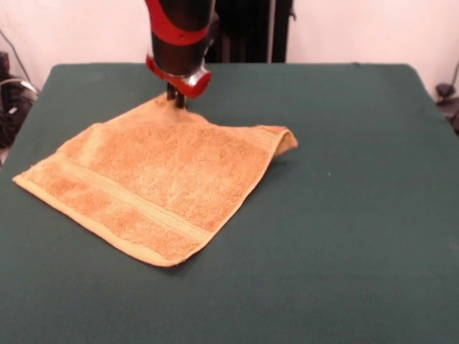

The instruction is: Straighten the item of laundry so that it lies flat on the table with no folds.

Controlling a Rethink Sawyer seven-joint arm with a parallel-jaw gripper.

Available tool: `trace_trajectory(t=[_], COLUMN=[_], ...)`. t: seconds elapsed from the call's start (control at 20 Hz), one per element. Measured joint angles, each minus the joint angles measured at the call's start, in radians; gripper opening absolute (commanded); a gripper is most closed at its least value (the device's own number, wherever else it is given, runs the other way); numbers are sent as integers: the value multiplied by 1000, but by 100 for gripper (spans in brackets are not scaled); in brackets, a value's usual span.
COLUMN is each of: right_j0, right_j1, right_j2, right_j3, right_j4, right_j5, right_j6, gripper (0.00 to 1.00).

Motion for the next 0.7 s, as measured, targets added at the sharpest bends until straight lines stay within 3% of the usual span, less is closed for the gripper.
trace_trajectory(t=[0.7], right_j0=[1], right_j1=[-42], right_j2=[-43], right_j3=[69], right_j4=[-23], right_j5=[0], right_j6=[0], gripper=[0])
